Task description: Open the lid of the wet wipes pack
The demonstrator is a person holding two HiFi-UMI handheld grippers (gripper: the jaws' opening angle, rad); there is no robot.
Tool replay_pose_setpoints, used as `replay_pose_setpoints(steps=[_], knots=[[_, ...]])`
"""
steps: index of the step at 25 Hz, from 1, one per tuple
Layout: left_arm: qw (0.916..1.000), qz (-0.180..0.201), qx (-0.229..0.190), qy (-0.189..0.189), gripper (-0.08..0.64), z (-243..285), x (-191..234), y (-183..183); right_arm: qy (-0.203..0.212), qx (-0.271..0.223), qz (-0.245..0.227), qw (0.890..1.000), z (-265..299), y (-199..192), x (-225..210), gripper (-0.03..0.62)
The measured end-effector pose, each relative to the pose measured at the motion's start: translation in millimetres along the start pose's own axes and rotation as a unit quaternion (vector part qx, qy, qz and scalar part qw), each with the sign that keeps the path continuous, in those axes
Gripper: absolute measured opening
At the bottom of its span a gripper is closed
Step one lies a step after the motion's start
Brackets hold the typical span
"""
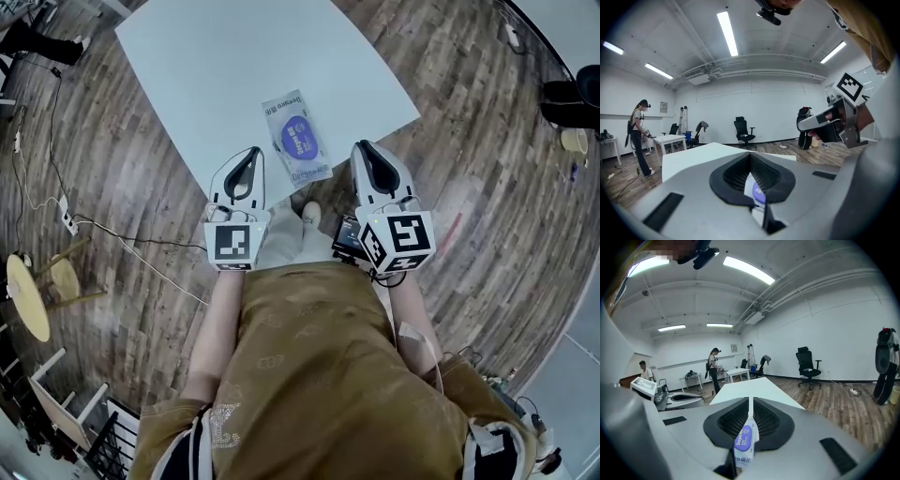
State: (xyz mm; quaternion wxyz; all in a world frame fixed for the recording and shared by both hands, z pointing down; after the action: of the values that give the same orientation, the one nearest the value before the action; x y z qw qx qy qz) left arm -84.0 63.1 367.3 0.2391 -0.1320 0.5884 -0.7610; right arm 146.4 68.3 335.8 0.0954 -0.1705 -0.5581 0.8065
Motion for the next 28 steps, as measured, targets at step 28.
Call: replay_pose_setpoints(steps=[28], knots=[[0.9648,0.042,0.194,-0.173,0.005,68,-44,-109,0.046,0.213,0.051,0.975,109,-99,13,0.069]])
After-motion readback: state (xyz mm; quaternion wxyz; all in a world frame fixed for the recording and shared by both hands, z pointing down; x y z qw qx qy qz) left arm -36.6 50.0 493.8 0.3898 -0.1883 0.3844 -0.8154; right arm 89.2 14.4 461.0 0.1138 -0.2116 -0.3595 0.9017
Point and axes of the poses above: the fingertips, and each gripper's own axes: z forward along the fingers, x to its left, y out of its top, the point moved 8 cm from there along -z, backward along the fingers, and after that the axes turned 2 degrees about -y, right-handed, at the moved point
